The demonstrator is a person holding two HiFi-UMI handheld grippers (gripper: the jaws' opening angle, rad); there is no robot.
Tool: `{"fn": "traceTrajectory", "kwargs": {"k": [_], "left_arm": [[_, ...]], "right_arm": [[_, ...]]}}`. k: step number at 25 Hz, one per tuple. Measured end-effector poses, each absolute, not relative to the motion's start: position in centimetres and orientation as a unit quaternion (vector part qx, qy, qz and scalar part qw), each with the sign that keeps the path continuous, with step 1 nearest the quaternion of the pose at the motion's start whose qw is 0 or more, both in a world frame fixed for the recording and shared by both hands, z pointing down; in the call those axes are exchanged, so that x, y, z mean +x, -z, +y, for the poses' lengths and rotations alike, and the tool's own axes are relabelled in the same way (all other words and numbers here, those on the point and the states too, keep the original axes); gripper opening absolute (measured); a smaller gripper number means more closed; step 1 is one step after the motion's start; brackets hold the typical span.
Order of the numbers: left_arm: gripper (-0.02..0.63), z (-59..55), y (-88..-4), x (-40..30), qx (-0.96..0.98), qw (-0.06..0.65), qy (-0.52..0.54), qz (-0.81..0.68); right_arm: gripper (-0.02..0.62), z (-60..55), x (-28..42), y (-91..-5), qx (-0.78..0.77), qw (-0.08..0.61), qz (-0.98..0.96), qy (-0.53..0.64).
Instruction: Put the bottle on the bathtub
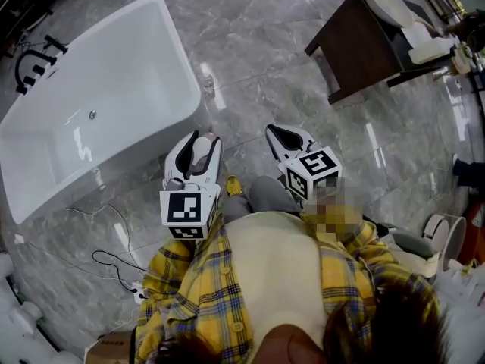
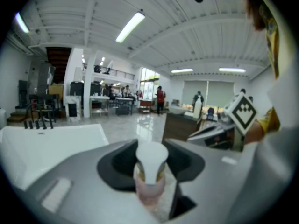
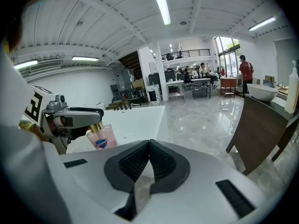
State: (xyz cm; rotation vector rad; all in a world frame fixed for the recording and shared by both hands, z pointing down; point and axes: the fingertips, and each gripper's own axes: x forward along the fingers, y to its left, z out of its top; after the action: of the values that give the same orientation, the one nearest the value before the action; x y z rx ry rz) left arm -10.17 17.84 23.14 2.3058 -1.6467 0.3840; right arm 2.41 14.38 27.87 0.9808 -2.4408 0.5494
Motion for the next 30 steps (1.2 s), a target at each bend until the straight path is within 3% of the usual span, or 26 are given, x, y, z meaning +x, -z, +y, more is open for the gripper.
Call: {"fn": "traceTrajectory", "kwargs": {"k": [14,30], "left_arm": [[0.179,11.2,-24.2,-9.9,0.78,0.15,-0.133,-0.593],[0.178,-0.6,-27.5,-7.1,0.739,0.177,-0.129,-0.637]], "right_arm": [[0.014,6.0,1.9,-28.8,0.333,0.222,-0.896,-0.195],[0.014,-5.8,3.9,-32.4,0.257,0.263,-0.909,-0.197]]}}
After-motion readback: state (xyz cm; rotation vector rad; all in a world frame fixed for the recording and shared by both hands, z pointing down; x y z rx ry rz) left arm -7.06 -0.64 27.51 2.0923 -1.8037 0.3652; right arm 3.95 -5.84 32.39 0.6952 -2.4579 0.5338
